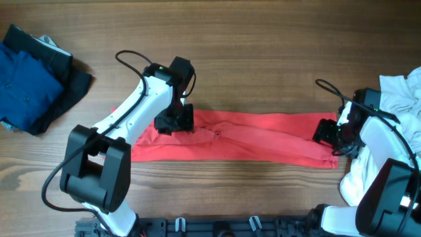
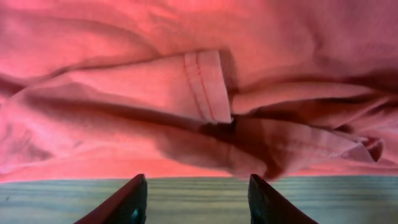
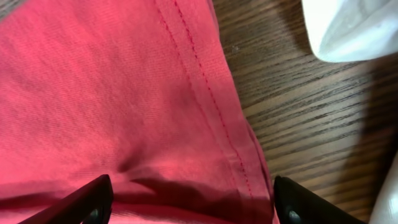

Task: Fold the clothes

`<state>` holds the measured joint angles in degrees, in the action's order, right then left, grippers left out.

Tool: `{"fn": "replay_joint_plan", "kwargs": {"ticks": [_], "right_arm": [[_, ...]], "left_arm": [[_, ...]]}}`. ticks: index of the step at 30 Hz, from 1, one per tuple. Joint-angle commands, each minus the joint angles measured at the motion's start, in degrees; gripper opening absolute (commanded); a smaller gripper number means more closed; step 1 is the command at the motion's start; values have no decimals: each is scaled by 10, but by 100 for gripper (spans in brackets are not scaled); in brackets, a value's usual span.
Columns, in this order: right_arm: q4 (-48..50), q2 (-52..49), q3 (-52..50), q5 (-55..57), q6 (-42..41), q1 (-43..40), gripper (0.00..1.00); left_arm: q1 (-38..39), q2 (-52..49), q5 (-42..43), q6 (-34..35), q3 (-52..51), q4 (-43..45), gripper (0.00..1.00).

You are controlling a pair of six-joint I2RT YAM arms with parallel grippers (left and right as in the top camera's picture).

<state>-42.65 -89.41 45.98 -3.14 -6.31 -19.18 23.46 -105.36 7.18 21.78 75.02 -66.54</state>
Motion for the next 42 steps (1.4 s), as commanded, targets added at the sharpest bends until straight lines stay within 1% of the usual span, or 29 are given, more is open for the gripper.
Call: {"fn": "replay_joint_plan", "kwargs": {"ticks": [1, 4, 6, 7, 8, 9, 10, 11, 14, 18, 21, 24, 26, 28, 30, 33, 34, 35, 36, 39, 42], "right_arm": [[7, -15, -12, -7, 10, 2, 83], [11, -57, -17, -42, 21, 2, 83], [15, -94, -17, -42, 17, 2, 79], [19, -106, -17, -49, 14, 2, 72], [28, -114, -17, -53, 0, 2, 62], [33, -116, -17, -57, -3, 2, 51], [42, -115, -17, -60, -3, 2, 35], [48, -114, -16, -60, -3, 2, 23], [52, -114, -7, -59, -3, 2, 4], [56, -114, 23, -64, -16, 2, 4], [76, -114, 49, -64, -23, 2, 4], [107, -114, 57, -64, -31, 2, 4], [132, -114, 57, -64, -31, 2, 4], [157, -114, 57, -63, -31, 1, 4], [170, -114, 57, -54, -46, 1, 4], [185, -114, 60, -46, -59, 0, 4], [184, -114, 64, -34, -63, 0, 4], [184, -114, 66, -29, -63, 0, 4], [180, -114, 71, -21, -57, 0, 4], [159, -114, 90, 15, -57, 0, 4], [121, -112, 133, 18, -57, 0, 4]], "left_arm": [[-18, 12, 9, 12, -42, 29, 55], [-28, 12, 10, 19, -81, 66, 57], [-29, 12, 9, 21, -104, 89, 59], [-29, 12, 9, 21, -114, 99, 59], [-29, 12, 9, 21, -124, 110, 59], [-29, 12, 9, 21, -131, 120, 59], [-29, 12, 9, 21, -141, 135, 59], [-29, 12, 4, 21, -150, 152, 59], [-29, 12, -6, 21, -179, 207, 60], [-30, 11, -35, 20, -208, 286, 59], [-36, 11, -48, -23, -208, 374, 53], [-50, 11, -49, -25, -208, 441, 49], [-63, 11, -49, -25, -208, 464, 48], [-82, 11, -47, -25, -208, 448, 48], [-88, 11, -47, -25, -208, 421, 50], [-89, 13, -45, -47, -205, 394, 59], [-89, 17, -41, -49, -201, 384, 63], [-89, 22, -40, -49, -198, 379, 69], [-89, 30, -41, -49, -195, 375, 72], [-94, 55, -41, -49, -194, 368, 72], [-106, 78, -41, -48, -194, 346, 73]]}}
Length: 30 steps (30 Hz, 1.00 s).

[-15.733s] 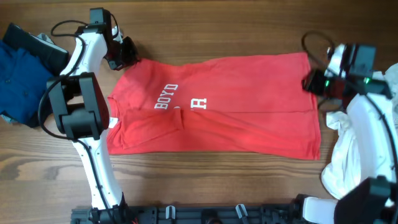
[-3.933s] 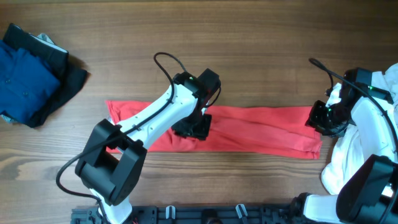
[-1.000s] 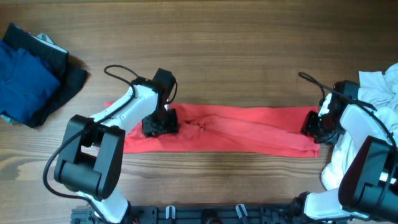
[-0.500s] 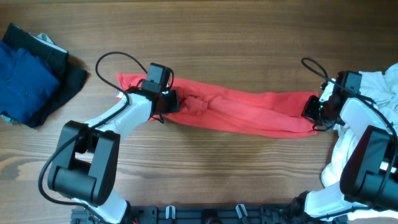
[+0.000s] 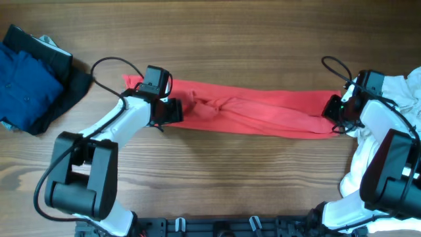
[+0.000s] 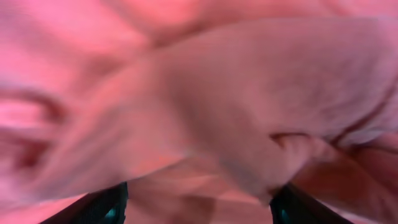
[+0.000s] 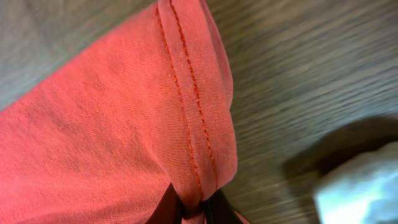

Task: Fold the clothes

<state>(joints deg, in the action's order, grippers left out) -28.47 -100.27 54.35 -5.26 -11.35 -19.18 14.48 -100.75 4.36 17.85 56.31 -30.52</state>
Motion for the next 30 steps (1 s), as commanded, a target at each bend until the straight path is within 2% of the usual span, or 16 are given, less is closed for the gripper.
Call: {"fn": "replay_joint_plan", "kwargs": {"ticks": [1, 7, 11, 19, 24, 30], "right_arm": [[-30, -2, 59, 39, -6, 0, 4], [-123, 25, 134, 7, 38, 47, 4], [-131, 33, 136, 3, 34, 144, 4], [-114, 25, 136, 14, -53, 320, 4], [-92, -1, 136, 14, -74, 374, 4], [-63, -35, 136, -15, -87, 384, 8]], "left_arm": [[-21, 38, -12, -9, -7, -22, 73], [-47, 59, -3, -2, -7, -63, 75], [-47, 59, 7, 7, -8, -73, 74], [-47, 58, 14, 10, -8, -81, 74], [-47, 58, 27, 10, -8, -81, 74], [-46, 58, 27, 10, -8, -90, 74]]}}
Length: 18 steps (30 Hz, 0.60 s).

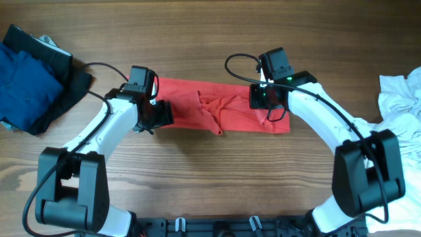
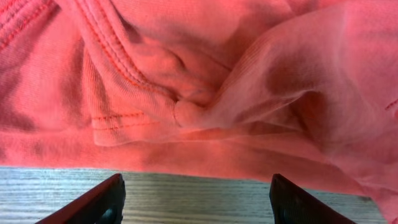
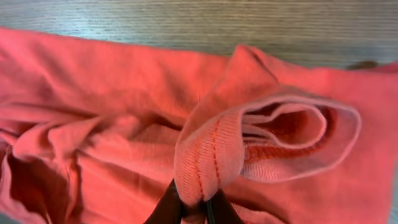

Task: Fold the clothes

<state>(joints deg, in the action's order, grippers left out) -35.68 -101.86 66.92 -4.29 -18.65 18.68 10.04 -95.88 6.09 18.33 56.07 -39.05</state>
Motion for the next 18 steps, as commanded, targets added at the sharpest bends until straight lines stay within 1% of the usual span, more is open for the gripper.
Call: {"fn": "replay_joint_plan", "kwargs": {"ticks": [1, 3, 4, 7, 8, 10, 14, 18], "right_arm": [[13, -23, 10, -38, -14, 5, 10], [17, -26, 10, -59, -9, 5, 13], [17, -28, 10, -68, -8, 5, 17], [17, -28, 10, -81, -1, 8, 20], [18, -28, 10, -94, 8, 9, 24], [16, -28, 10, -110, 18, 10, 37], [16, -28, 10, -203, 101, 10, 41], [10, -24, 10, -201, 110, 10, 42]], "left_arm": [[-2, 9, 10, 5, -6, -5, 74], [-2, 9, 10, 5, -6, -4, 74], [-2, 9, 10, 5, -6, -4, 75], [-2, 9, 10, 5, -6, -4, 75], [-2, 9, 10, 5, -6, -4, 75], [-2, 8, 10, 5, -6, -4, 75], [-2, 2, 10, 5, -6, -5, 75], [-2, 2, 30, 0, -6, -1, 74]]}}
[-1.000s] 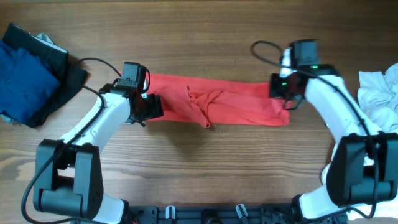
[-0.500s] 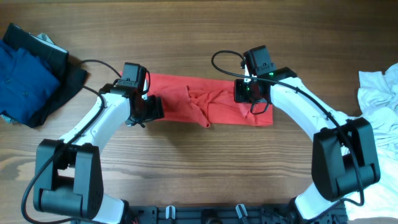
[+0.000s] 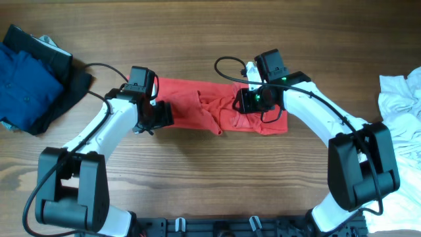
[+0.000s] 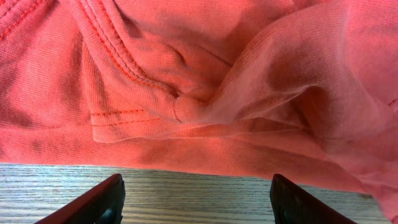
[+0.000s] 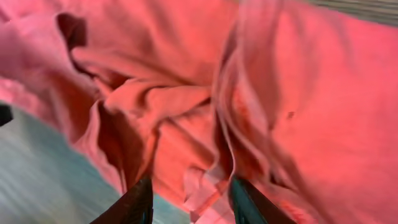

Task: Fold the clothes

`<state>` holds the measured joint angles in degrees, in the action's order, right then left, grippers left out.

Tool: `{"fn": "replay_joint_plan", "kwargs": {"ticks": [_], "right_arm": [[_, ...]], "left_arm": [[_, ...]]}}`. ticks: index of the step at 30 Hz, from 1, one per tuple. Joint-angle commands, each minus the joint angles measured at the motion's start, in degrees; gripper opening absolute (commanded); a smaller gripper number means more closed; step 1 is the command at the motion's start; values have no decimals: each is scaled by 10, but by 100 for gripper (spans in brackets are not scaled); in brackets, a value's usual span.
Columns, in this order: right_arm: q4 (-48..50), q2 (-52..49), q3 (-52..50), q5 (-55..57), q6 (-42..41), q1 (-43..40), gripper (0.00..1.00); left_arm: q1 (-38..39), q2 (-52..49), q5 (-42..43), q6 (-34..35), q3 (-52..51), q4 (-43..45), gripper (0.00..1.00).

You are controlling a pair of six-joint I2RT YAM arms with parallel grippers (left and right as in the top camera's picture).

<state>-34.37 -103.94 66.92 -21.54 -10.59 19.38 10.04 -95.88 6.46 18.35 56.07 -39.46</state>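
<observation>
The red garment point(image 3: 223, 108) lies mid-table, doubled over into a short, wrinkled band. My left gripper point(image 3: 162, 113) sits at its left end, near edge. In the left wrist view the left gripper point(image 4: 196, 202) is open over bare wood, and the red garment point(image 4: 205, 81) with its stitched hem lies just ahead. My right gripper point(image 3: 247, 102) hovers over the garment's middle. In the right wrist view the right gripper point(image 5: 189, 199) is open, with crumpled red folds point(image 5: 186, 112) under and between its fingers.
A blue and black clothes pile point(image 3: 33, 76) lies at the far left corner. A heap of white clothes point(image 3: 401, 99) is at the right edge. Bare wooden table point(image 3: 217, 178) stretches in front of the garment.
My right gripper was shut on a folded hem of the red garment above its middle. It is now open, slightly further left, and the hem lies on the garment. The left gripper is unchanged.
The garment first lay stretched long, with both grippers open at its ends. Then it lay further back on the table, the right gripper shut on its right hem. Later that end was over the middle, halving the length. Now the right gripper has let go.
</observation>
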Motion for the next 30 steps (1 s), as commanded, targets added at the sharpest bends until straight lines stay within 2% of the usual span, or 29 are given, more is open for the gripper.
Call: {"fn": "replay_joint_plan", "kwargs": {"ticks": [1, 3, 7, 11, 14, 16, 20, 27, 30], "right_arm": [[-5, 5, 10, -4, 21, 3, 42], [-10, 34, 10, 53, -4, 3, 43], [-54, 120, 10, 207, -78, -3, 50], [-119, 151, 10, 243, -106, -22, 50], [-137, 149, 8, 243, -106, -22, 50], [-141, 149, 7, 241, -106, -22, 50], [-155, 149, 6, 241, -105, -22, 50], [-161, 149, 5, 241, -105, -22, 50], [-161, 149, 5, 230, -106, -22, 50]], "left_arm": [[-2, 3, 33, -1, -5, 5, 74], [-2, 7, 67, -1, -5, 7, 74], [3, 10, 217, -1, -6, 24, 75], [46, 5, 235, -1, -6, 45, 77], [85, -6, 226, -1, -6, 73, 72], [112, -12, 192, 1, -6, 104, 64], [162, -14, 130, 9, -6, 173, 62], [200, -16, 49, 21, -6, 135, 61], [207, -24, 28, 49, -6, 137, 58]]}}
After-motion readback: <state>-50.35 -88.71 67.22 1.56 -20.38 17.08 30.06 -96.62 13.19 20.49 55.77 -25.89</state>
